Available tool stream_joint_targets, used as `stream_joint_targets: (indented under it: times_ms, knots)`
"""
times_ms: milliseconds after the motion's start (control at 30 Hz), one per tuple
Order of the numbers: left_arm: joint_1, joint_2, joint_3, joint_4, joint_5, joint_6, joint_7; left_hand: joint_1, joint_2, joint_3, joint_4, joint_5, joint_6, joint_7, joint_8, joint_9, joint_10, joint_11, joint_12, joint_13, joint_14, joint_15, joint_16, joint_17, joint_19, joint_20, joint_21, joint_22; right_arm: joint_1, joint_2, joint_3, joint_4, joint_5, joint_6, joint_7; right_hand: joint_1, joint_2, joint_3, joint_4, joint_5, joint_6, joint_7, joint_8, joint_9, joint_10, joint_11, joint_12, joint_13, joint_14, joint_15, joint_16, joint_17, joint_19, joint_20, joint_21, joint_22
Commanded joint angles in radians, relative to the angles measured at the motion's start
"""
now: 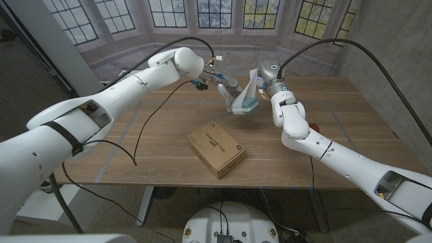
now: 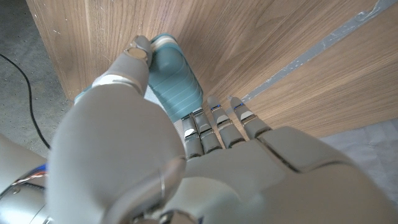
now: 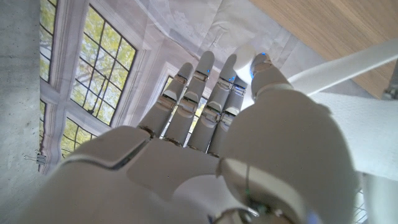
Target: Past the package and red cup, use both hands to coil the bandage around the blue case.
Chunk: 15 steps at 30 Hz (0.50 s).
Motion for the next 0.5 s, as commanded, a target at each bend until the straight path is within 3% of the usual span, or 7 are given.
stream_joint_targets:
  times_ms: [33,500]
  knots:
    - [-0.011,-0.016,0.013,0.032,-0.001,-0.007,-0.007,-0.122,0.134,0.033,0.028,0.008,0.024,0.022,0.263,0.005,0.027,-0.016,0.009,0.218,0.0,0.005,0.005,0.005,-0.005,0.003,0.005,0.005,-0.01,0.01,0.023,-0.027,-0.026,0.016,0.006,-0.002,0.009,-0.001,-0.005,0.005,0.002,-0.004,0.003,0.003,0.006,0.001,0.01,0.002,0.004,-0.098,0.0,0.002,0.008,-0.011,-0.002,0.002]
    - [-0.024,-0.037,0.022,0.093,-0.011,-0.044,-0.007,-0.121,0.136,0.032,0.027,0.009,0.026,0.022,0.263,0.005,0.028,-0.015,0.009,0.217,0.001,0.005,0.005,0.006,-0.004,0.004,0.006,0.005,0.002,0.033,0.03,-0.005,-0.037,0.034,0.008,0.0,0.009,-0.001,-0.007,0.005,0.003,-0.005,0.003,0.003,0.005,-0.001,0.009,0.002,0.005,-0.099,0.001,0.004,0.007,-0.01,-0.002,0.002]
